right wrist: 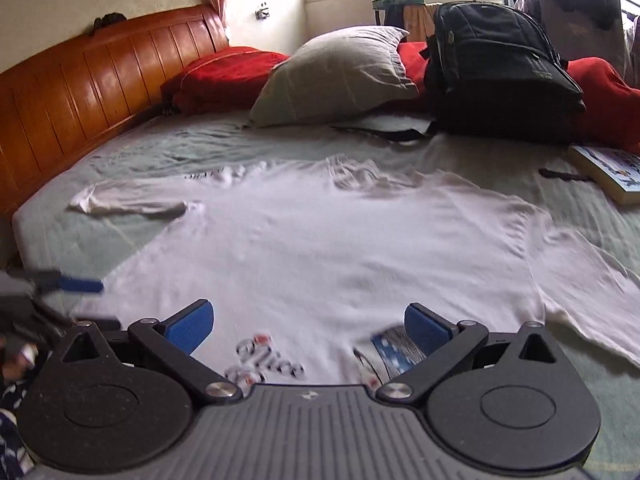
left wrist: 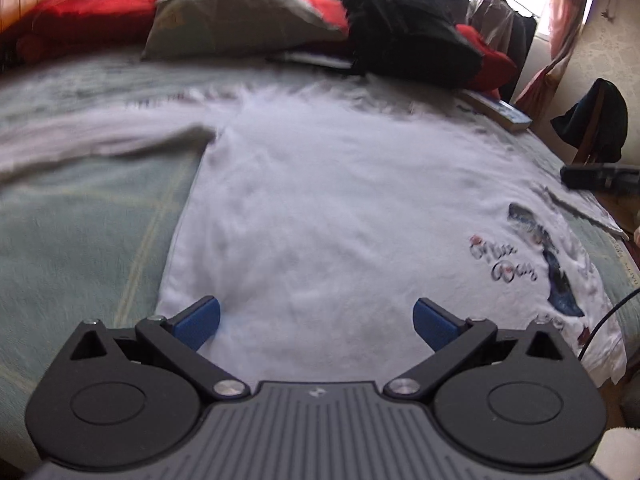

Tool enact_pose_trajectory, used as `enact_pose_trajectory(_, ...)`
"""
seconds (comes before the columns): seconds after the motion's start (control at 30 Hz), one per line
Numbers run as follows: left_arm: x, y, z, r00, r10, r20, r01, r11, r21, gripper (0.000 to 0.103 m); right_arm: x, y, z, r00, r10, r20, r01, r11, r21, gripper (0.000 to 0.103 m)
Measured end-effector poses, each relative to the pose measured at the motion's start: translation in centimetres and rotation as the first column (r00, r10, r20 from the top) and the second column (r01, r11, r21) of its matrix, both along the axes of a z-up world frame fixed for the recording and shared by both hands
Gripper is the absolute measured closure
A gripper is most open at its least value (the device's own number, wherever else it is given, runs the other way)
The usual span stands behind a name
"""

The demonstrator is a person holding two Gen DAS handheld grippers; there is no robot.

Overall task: Fold clothes
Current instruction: 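Move the left gripper to the cuff of the folded sleeve strip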

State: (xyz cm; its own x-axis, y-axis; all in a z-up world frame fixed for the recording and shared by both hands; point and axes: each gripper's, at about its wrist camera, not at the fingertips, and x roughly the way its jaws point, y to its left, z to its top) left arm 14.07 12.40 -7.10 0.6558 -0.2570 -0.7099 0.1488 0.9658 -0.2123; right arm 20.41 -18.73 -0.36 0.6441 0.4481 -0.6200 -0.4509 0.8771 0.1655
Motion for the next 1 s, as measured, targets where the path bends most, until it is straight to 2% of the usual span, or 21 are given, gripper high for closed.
enact_pose_trajectory(0.03,-0.4,0.3,0.0,1.0,-0.015,0.01,0.015,1.0,-0.006,0.001,0.6,0.3,0.0,1.0,0.002,-0.007,-0.002,1.0,0.005,0.0)
enact_pose_trajectory(0.1,-0.5,1.0,0.8,0.999,-0.034,-0.023,0.033,0.999,-0.027,0.001,1.7,0.9,-0.1,0.999,0.007,-0.031,-0.007,1.0,0.025,0.0)
enact_pose_trajectory(0.17,0.0,2.4,2.3,0.999,-0.023,-0.03,0.022,0.999,-0.037,0.001,3.0,1.7,-0.5,0.997,0.021,-0.073,-0.017,0.998,0.055,0.0)
enact_pose_trajectory(0.33,3.6,8.4,5.7,0.995,0.082,0.064,-0.086,0.994,0.064,0.001,5.4,4.4,-1.4,0.979,0.079,-0.187,-0.048,0.986,0.162,0.0)
enact_pose_trajectory(0.4,6.0,11.5,6.2,0.988,0.134,0.071,-0.138,0.989,0.052,0.001,6.0,5.5,-1.8,0.969,0.119,-0.218,-0.075,0.977,0.199,0.0)
enact_pose_trajectory(0.47,8.6,14.3,6.3,0.979,0.191,0.072,-0.193,0.981,0.033,0.001,6.5,6.5,-2.0,0.965,0.122,-0.231,-0.078,0.979,0.19,0.0)
enact_pose_trajectory(0.53,11.3,16.9,5.9,0.971,0.234,0.054,-0.235,0.972,-0.005,0.001,7.1,7.3,-2.2,0.962,0.122,-0.243,-0.079,0.981,0.179,0.0)
enact_pose_trajectory(0.7,15.2,20.6,3.3,0.963,0.268,-0.027,-0.269,0.946,-0.182,0.001,8.3,8.4,-2.9,0.953,0.115,-0.279,-0.074,0.986,0.152,0.0)
enact_pose_trajectory(0.83,15.7,23.2,1.3,0.942,0.324,-0.083,-0.334,0.915,-0.227,0.001,9.1,8.8,-3.5,0.949,0.102,-0.298,-0.065,0.989,0.131,0.0)
enact_pose_trajectory(0.9,15.1,24.7,0.6,0.927,0.361,-0.107,-0.376,0.899,-0.224,0.001,9.5,8.8,-3.8,0.946,0.097,-0.309,-0.058,0.989,0.133,0.0)
enact_pose_trajectory(1.0,13.6,26.8,0.2,0.905,0.415,-0.097,-0.426,0.873,-0.238,0.001,10.2,8.8,-4.5,0.94,0.081,-0.333,-0.039,0.991,0.131,0.0)
